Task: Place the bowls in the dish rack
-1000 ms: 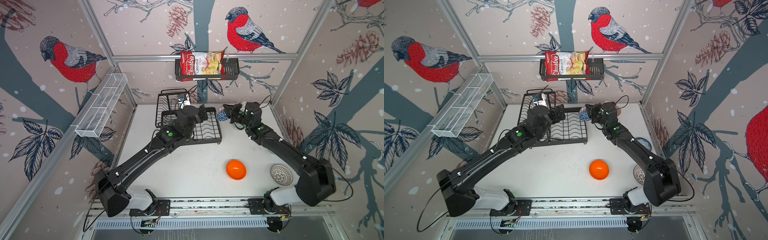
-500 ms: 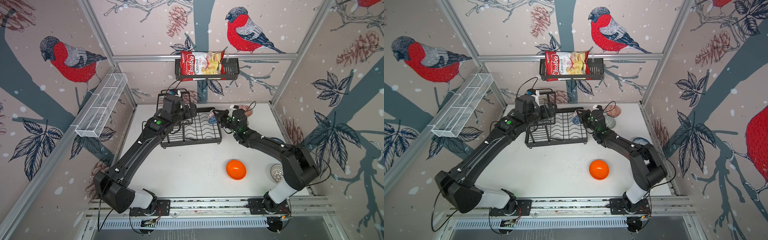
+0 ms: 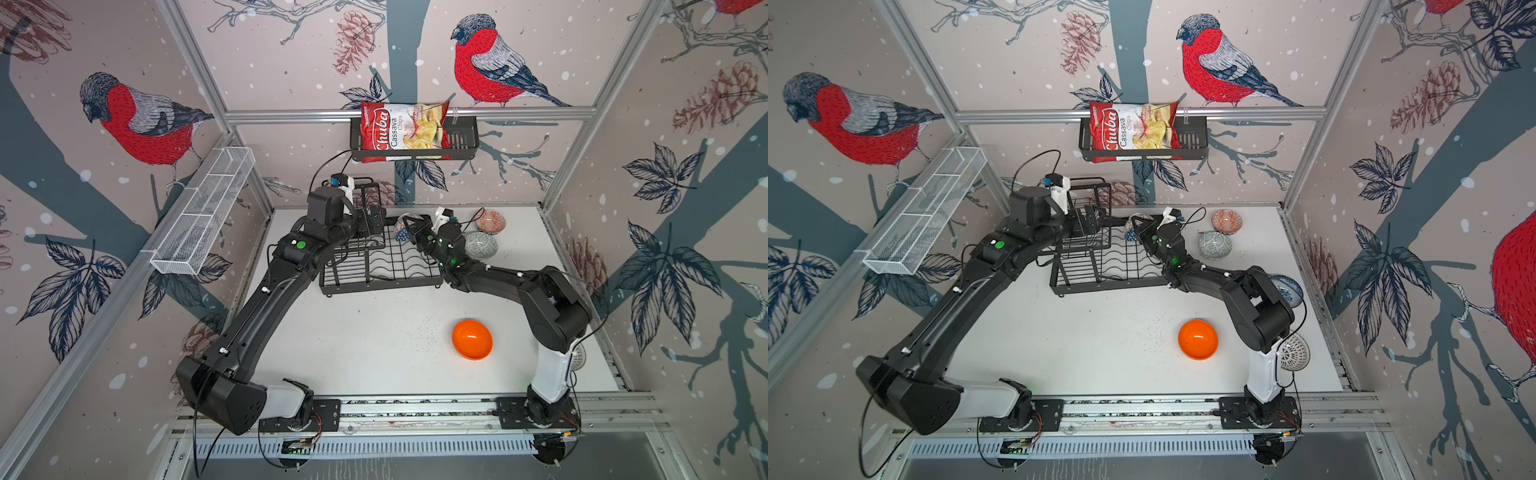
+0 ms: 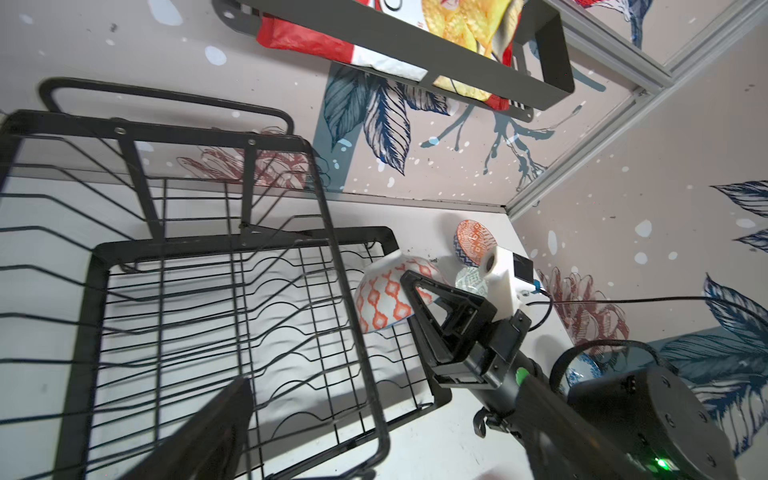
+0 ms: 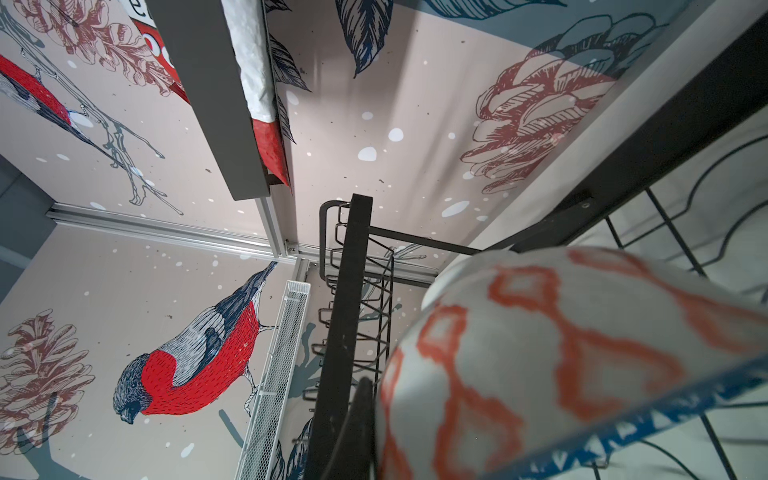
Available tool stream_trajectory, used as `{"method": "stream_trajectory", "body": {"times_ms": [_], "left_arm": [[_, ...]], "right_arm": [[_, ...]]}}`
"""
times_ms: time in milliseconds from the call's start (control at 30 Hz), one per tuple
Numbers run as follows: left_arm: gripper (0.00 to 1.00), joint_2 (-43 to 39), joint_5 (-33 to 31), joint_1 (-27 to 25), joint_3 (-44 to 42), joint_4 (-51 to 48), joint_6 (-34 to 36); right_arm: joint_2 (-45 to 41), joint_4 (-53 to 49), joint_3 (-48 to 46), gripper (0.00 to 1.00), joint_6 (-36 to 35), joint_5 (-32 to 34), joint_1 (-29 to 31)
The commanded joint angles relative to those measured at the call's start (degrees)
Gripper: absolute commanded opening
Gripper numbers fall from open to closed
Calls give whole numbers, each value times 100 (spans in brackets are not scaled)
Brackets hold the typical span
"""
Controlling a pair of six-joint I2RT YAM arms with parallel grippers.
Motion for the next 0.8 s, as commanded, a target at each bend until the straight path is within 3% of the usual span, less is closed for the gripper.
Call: {"method": "stream_trajectory", "body": {"times_ms": [0,267,767], "left_arm": [[99,-149,133,21,-179,-66,222],[98,-212,78,19,-366,142,304],[98,-29,117,39,-205,189,326]], "right_arm": [[272,662,239,0,-52,44,105],[1081,1206,553,0,445,284,178],[2279,588,2165,0,795,169,230]]}}
